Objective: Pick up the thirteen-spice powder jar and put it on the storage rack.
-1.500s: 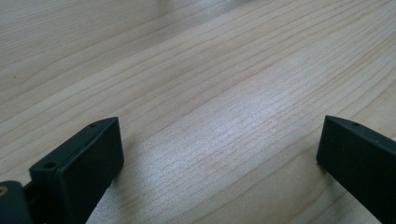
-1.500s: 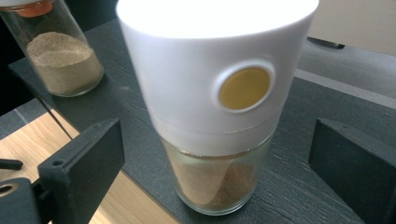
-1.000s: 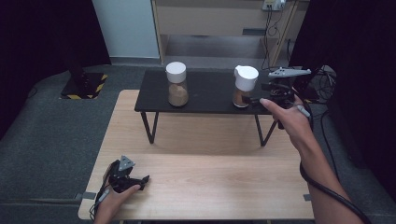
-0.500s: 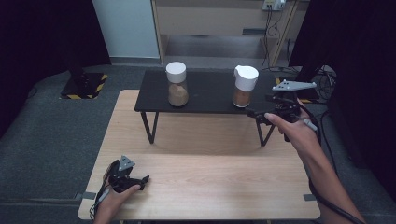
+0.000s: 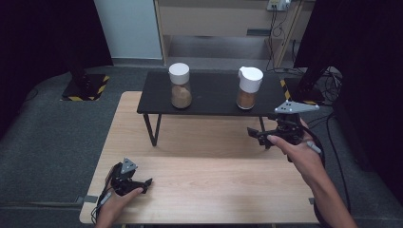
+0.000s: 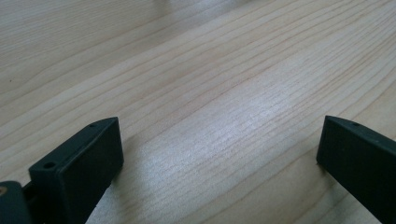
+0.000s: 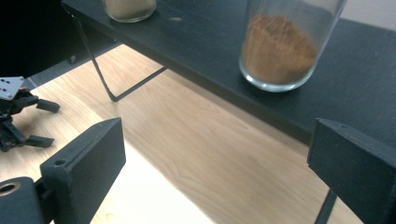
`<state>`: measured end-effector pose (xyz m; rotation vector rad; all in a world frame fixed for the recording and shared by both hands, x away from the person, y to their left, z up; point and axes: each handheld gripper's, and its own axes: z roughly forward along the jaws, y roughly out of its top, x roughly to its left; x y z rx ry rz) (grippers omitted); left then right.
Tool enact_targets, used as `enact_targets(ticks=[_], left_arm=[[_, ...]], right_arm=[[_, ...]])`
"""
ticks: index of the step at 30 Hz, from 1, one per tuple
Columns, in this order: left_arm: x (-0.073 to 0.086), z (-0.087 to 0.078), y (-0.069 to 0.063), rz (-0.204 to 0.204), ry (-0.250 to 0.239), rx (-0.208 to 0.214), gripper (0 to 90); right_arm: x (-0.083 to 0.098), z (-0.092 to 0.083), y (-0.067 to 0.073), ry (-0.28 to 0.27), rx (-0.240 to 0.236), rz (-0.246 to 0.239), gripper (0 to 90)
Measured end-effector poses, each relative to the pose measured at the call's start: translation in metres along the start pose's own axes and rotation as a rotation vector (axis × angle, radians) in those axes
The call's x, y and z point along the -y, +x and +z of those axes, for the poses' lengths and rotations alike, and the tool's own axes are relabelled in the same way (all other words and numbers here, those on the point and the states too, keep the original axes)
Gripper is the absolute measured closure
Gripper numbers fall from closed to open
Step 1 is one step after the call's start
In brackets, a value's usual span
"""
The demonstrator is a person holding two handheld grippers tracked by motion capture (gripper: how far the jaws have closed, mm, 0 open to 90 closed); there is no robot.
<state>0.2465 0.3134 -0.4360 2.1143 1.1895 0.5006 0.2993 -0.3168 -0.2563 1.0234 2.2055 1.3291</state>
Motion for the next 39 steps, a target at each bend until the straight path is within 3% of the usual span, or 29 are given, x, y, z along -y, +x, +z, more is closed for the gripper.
enact_targets(ticks=[18, 33, 39], left_arm=[[0.0, 0.0, -0.003, -0.004, 0.0, -0.006, 0.0], [0.0, -0.001, -0.005, -0.009, 0.001, -0.013, 0.0], [0.0, 0.0, -0.008, -0.02, 0.0, -0.022, 0.0]], right_arm=[[0.043, 0.003, 0.023, 0.057, -0.013, -0.019, 5.1], [0.083, 0.029, 0.035, 0.123, -0.015, 0.011, 5.4], [0.091, 0.035, 0.039, 0.147, -0.011, 0.005, 5.5]])
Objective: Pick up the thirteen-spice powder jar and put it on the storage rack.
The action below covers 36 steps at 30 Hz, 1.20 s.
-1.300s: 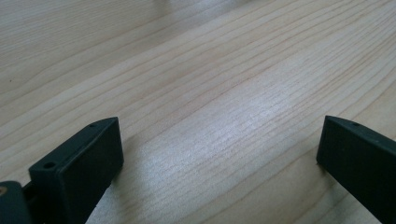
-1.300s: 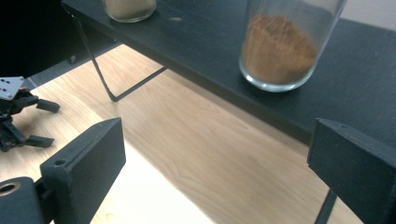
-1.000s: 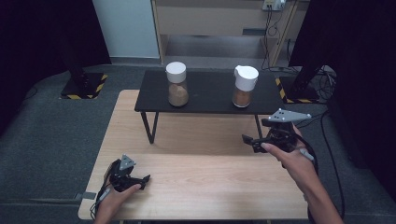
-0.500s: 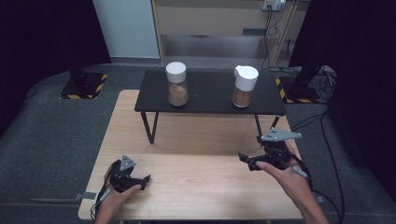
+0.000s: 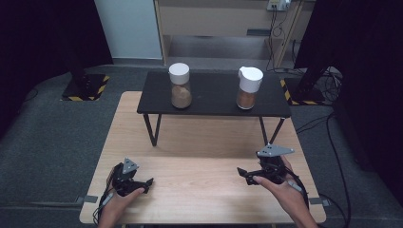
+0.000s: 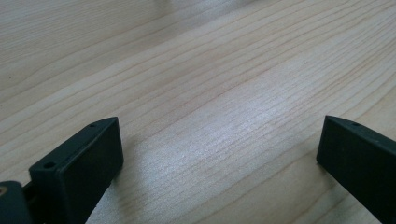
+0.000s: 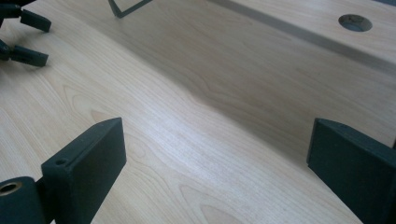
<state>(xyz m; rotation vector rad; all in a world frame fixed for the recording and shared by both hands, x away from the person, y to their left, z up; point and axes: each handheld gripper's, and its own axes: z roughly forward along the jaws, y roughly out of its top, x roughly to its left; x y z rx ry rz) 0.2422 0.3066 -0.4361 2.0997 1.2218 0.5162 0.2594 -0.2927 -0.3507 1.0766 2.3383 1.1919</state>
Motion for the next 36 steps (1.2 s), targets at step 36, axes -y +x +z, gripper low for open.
enact_targets(ticks=[36], left_arm=[[0.0, 0.0, -0.002, -0.006, 0.001, -0.006, 0.0]], right_arm=[[0.061, 0.02, -0.008, 0.047, 0.06, 0.035, 5.6]])
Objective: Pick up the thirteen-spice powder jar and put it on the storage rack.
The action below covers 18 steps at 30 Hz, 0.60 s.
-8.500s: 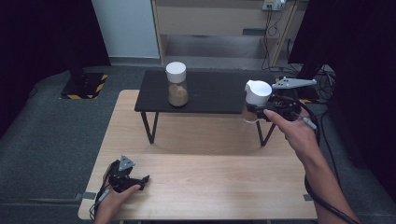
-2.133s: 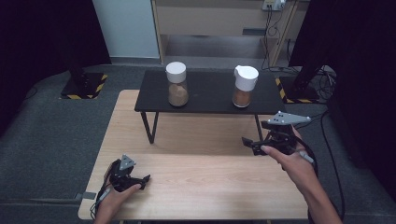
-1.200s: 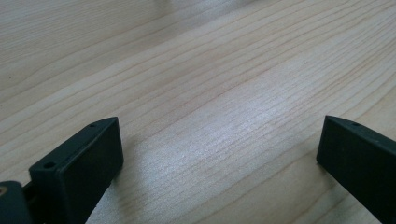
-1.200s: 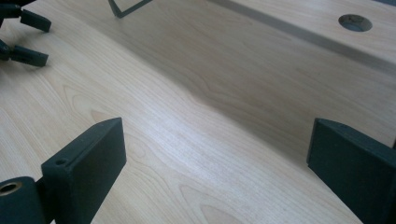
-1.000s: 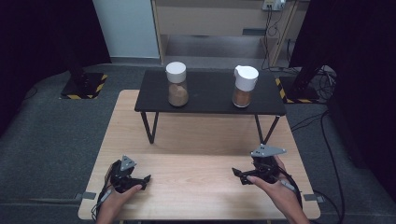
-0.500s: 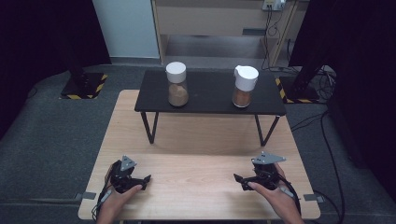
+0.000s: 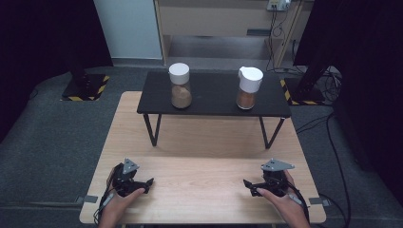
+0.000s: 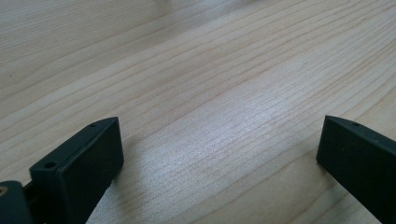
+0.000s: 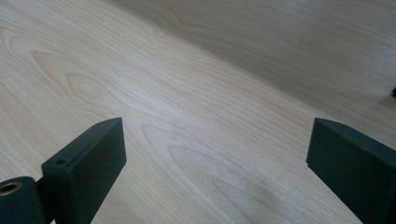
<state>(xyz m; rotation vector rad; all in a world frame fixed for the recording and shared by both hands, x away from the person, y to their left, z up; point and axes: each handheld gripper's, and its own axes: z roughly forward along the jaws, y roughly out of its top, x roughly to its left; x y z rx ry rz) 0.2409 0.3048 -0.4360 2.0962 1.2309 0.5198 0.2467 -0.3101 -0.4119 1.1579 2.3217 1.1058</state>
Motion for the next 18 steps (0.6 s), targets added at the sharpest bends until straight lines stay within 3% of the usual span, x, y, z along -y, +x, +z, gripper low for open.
enact_targets(ticks=[18], left_arm=[[0.0, 0.0, 0.0, -0.001, 0.0, -0.001, 0.0]], right_arm=[[0.017, -0.001, -0.018, 0.018, 0.088, 0.072, 5.4]])
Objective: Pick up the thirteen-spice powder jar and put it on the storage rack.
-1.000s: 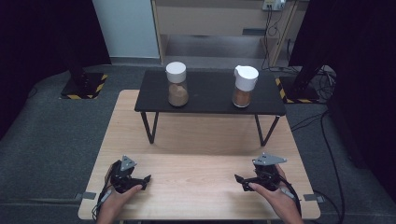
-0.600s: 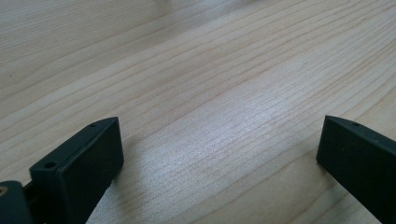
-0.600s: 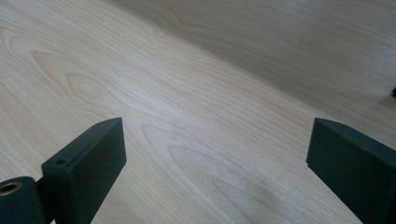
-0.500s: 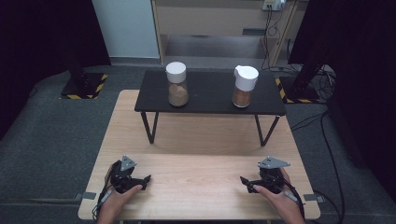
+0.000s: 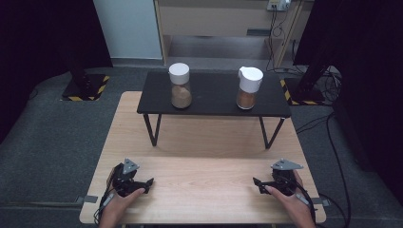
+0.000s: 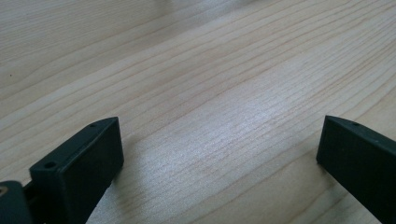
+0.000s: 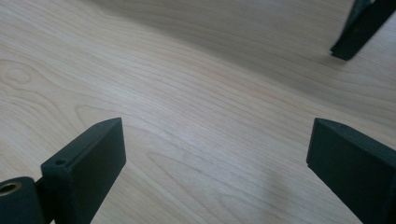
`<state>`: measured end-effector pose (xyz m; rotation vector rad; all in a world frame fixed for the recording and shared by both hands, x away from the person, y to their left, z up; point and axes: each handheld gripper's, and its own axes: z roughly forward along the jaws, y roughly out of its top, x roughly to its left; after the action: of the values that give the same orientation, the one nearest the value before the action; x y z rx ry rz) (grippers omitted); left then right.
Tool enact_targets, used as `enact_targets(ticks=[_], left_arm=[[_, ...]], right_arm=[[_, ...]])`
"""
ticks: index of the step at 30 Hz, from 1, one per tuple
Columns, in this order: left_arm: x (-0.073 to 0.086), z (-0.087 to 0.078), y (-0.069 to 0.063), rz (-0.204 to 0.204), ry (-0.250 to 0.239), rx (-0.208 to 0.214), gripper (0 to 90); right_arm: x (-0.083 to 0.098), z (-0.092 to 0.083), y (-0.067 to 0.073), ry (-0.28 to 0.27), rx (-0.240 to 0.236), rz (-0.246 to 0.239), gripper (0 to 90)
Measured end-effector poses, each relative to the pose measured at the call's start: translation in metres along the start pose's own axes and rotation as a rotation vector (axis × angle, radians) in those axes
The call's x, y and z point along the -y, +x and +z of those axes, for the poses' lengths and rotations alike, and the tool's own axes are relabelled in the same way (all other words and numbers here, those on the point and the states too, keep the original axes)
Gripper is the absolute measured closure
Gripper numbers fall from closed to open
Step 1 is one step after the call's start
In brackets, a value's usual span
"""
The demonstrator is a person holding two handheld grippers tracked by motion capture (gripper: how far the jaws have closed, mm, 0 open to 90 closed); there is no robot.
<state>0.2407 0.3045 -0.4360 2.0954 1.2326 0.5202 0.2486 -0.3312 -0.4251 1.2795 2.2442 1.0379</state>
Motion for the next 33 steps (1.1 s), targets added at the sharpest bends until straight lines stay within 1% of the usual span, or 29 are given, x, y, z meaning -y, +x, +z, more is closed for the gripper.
enact_targets(ticks=[2, 4, 7, 8, 10, 11, 14, 15, 20, 26, 33], left_arm=[[0.0, 0.0, 0.0, 0.0, 0.0, 0.0, 0.0], [0.0, 0.0, 0.0, 0.0, 0.0, 0.0, 0.0], [0.0, 0.0, 0.0, -0.001, 0.0, -0.001, 0.0], [0.0, 0.0, 0.0, -0.001, 0.0, -0.001, 0.0], [0.0, 0.0, -0.001, -0.001, 0.0, -0.002, 0.0], [0.0, 0.0, -0.001, -0.001, 0.0, -0.002, 0.0], [0.0, 0.0, -0.001, -0.001, 0.0, -0.002, 0.0], [0.0, 0.0, -0.001, -0.001, 0.0, -0.002, 0.0], [0.0, 0.0, -0.001, -0.001, 0.0, -0.002, 0.0], [0.0, 0.0, -0.001, -0.002, 0.0, -0.002, 0.0], [0.0, 0.0, -0.001, -0.001, 0.0, -0.003, 0.0]], right_arm=[[0.003, -0.001, -0.003, -0.009, 0.009, 0.015, 5.3], [0.005, -0.001, -0.005, -0.009, 0.031, 0.029, 5.2], [0.006, -0.003, -0.009, -0.014, 0.051, 0.058, 4.9], [0.007, -0.003, -0.01, -0.014, 0.059, 0.052, 4.8], [0.008, -0.002, -0.013, -0.011, 0.073, 0.069, 4.8], [0.009, -0.002, -0.015, -0.01, 0.083, 0.085, 4.7], [0.011, -0.002, -0.019, -0.011, 0.094, 0.105, 4.7], [0.012, -0.001, -0.02, -0.011, 0.097, 0.101, 4.6], [0.015, 0.001, -0.021, -0.014, 0.104, 0.111, 4.5], [0.013, 0.008, -0.02, -0.001, 0.103, 0.093, 4.4], [0.013, 0.014, -0.021, 0.012, 0.102, 0.095, 4.3]])
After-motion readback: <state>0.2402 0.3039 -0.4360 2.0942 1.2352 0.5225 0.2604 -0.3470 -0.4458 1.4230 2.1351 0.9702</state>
